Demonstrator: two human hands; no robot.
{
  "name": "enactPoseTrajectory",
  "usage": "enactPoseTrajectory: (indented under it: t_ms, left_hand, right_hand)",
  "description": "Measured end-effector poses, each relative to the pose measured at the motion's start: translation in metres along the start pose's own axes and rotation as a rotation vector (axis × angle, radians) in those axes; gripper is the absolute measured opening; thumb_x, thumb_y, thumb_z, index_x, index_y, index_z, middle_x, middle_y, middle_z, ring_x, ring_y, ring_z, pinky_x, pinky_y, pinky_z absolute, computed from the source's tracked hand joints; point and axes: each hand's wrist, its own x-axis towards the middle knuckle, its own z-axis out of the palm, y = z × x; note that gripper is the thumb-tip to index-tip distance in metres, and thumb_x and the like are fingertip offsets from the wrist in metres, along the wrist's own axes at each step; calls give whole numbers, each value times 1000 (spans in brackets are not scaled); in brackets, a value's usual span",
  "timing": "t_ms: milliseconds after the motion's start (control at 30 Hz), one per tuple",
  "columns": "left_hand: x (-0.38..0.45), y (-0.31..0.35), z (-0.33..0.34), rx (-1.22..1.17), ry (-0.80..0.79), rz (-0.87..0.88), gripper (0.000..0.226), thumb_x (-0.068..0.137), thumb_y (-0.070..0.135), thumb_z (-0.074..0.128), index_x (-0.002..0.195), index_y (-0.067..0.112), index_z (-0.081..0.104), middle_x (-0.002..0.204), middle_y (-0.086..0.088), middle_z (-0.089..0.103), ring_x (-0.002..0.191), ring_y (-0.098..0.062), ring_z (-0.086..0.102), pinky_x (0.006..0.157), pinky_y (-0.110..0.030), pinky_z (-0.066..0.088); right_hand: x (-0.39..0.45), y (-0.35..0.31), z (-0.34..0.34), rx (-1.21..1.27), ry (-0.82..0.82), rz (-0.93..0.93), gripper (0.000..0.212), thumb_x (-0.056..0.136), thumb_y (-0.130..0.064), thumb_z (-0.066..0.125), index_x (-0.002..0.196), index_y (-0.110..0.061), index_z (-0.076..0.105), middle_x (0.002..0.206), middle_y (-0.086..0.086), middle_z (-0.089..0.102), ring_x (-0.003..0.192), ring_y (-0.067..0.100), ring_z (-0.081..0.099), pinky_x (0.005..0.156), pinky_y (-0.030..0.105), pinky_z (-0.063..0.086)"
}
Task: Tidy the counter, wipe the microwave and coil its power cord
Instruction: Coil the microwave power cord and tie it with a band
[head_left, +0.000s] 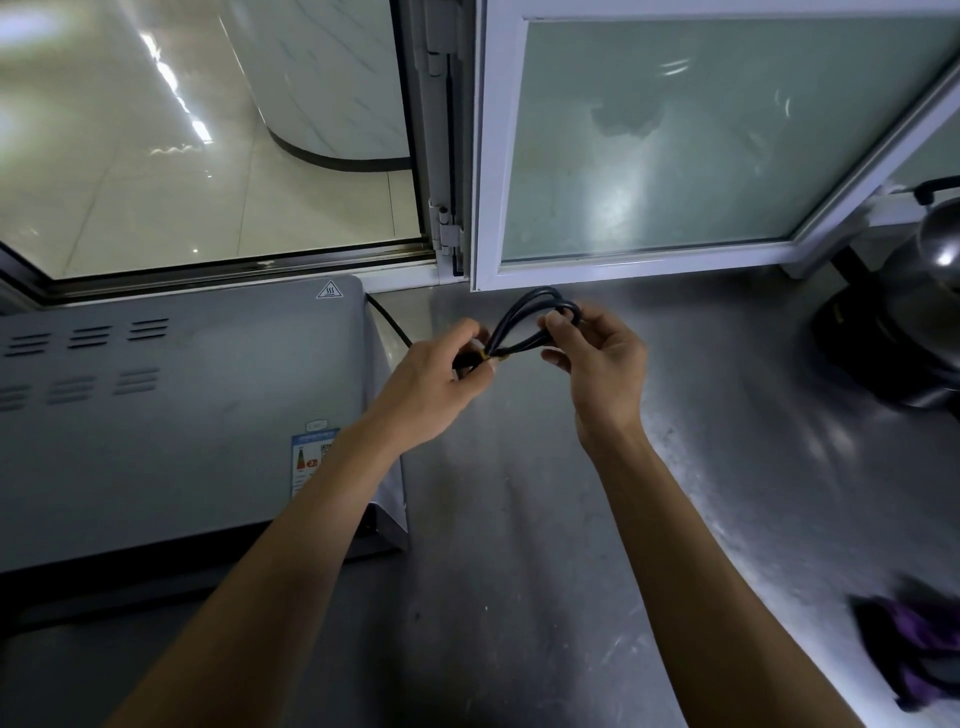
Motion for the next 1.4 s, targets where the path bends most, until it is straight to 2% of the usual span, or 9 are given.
enactPoseTrajectory:
  t_ms: [133, 233, 367, 500, 667, 800, 1000, 1133, 1400]
  left_hand:
    - [4, -3, 2, -3, -46, -26, 24, 95, 32, 65, 117, 23, 62, 110, 10, 69, 85, 1, 66, 81, -27, 56]
    - [8, -3, 6, 98, -58, -20, 30, 96, 31, 65, 124, 22, 64, 121, 10, 67, 95, -4, 65, 84, -21, 49]
    - [15, -7, 15, 302, 29, -3, 25, 91, 29, 70, 116, 25, 70, 117, 8, 69, 107, -15, 61, 99, -42, 45]
    - [14, -17, 33, 355, 162, -86, 29, 90, 28, 72, 119, 28, 70, 126, 6, 63, 120, -18, 52, 101, -42, 45]
    - [12, -28, 55, 296, 341, -242, 37, 82, 34, 79, 117, 30, 68, 114, 3, 60, 106, -17, 57, 87, -38, 54]
    - [11, -28, 68, 131, 380, -292, 37, 86, 17, 76, 123, 20, 69, 105, 0, 68, 88, -10, 64, 82, -24, 53]
    - [20, -57, 90, 33, 461, -278, 40, 87, 4, 73, 125, 14, 69, 116, -4, 71, 99, -9, 69, 92, -27, 57]
    - [30, -80, 101, -11, 513, -257, 41, 85, -5, 72, 124, 7, 68, 113, -8, 71, 99, -12, 70, 89, -15, 54]
    - [48, -122, 115, 56, 582, -280, 31, 97, 6, 60, 127, 9, 67, 121, -6, 69, 109, -12, 65, 94, -35, 55]
  right_hand:
    - [0, 0, -14, -41, -66, -40, 15, 91, 0, 66, 104, -6, 69, 92, 8, 74, 86, 19, 69, 76, 33, 58]
    - [-2, 1, -24, -109, -146, -105, 31, 88, 8, 65, 112, -11, 70, 100, 12, 73, 91, 20, 69, 78, 32, 59]
    - [-7, 9, -35, -257, -238, -167, 23, 86, 3, 71, 105, -8, 75, 97, 1, 75, 91, 13, 70, 82, 25, 56]
    - [-10, 19, -42, -325, -294, -120, 21, 86, -3, 73, 104, -11, 75, 100, -4, 74, 92, 15, 71, 86, 33, 59]
    - [-5, 34, -50, -352, -355, -146, 22, 86, -3, 73, 102, -18, 76, 103, -5, 74, 94, 18, 71, 87, 41, 58]
    - [4, 48, -56, -442, -415, -251, 24, 86, 1, 73, 104, -15, 75, 106, -6, 73, 98, 12, 69, 86, 31, 58]
    - [29, 81, -60, -604, -506, -453, 31, 82, 3, 76, 109, -12, 75, 115, -3, 71, 102, 5, 67, 84, 26, 57]
    - [47, 110, -60, -698, -567, -530, 33, 82, 2, 76, 111, -12, 74, 120, -1, 69, 104, 9, 66, 92, 27, 54]
    - [87, 168, -48, -903, -706, -642, 31, 84, 6, 71, 112, -7, 71, 121, 8, 68, 105, 23, 67, 91, 32, 54]
